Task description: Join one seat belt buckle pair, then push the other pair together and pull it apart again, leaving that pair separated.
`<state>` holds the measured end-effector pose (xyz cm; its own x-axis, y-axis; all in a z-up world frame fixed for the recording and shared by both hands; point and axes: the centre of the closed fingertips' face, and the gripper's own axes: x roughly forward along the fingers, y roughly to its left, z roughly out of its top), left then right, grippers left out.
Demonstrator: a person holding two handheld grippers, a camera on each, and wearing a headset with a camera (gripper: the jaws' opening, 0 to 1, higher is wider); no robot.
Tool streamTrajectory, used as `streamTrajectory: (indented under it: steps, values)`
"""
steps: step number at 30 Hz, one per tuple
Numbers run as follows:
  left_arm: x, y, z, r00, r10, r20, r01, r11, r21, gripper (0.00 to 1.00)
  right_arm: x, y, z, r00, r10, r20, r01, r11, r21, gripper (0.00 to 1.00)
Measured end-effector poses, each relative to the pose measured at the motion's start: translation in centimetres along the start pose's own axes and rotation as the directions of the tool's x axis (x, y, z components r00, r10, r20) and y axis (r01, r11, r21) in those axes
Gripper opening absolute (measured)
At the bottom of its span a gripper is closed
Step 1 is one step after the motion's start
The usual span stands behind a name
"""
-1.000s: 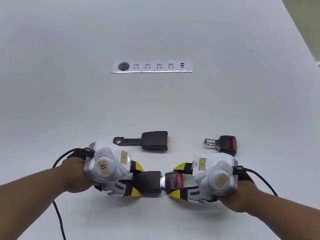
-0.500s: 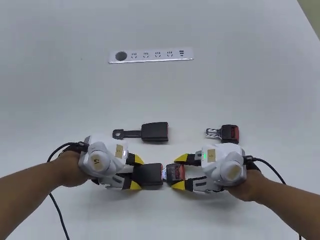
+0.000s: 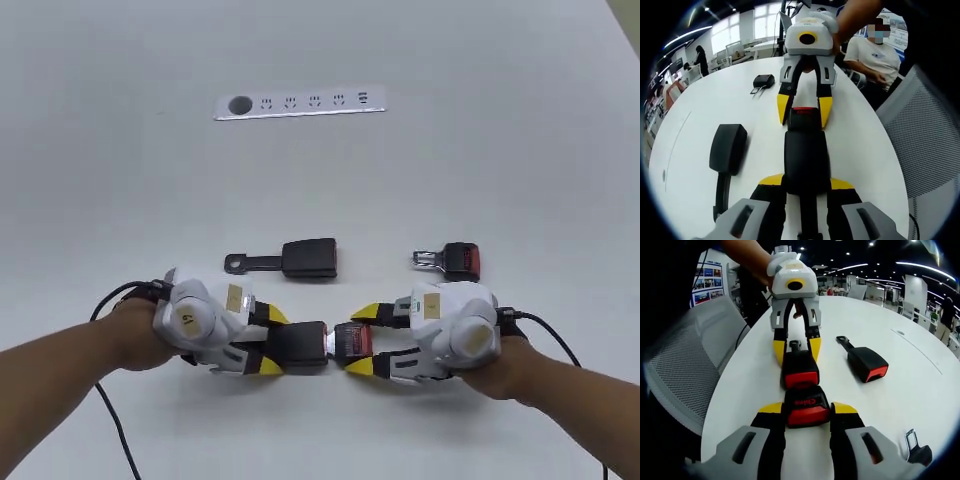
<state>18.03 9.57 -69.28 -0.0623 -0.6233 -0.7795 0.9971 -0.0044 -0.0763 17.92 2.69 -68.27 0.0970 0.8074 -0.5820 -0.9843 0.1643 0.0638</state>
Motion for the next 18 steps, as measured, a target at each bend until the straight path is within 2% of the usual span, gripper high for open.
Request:
streamTrajectory:
  steps: [11,15,18]
  values:
    - [0.02,-0.17,0.16,0.9999,0.004,-0.012,-0.004,1.0,0.016,0.31,-0.01,0.0,-0.14,0.9999,-0.012,0.007,0.012,1.0,0.008,0.32]
    - [-0.02,-0.01,-0.01,0.9996,0.006,-0.027,-0.006,1.0,0.024,0.32,0.05,0.11,0.09,0.9997,-0.015,-0.018,0.015,1.0,0.005,0.33]
    - [0.13,-0.14,0.12,0.9986,0.008,-0.052,-0.006,0.999,0.037,0.32,0.13,0.23,0.08,0.9986,-0.026,-0.047,0.025,1.0,-0.017,0.34]
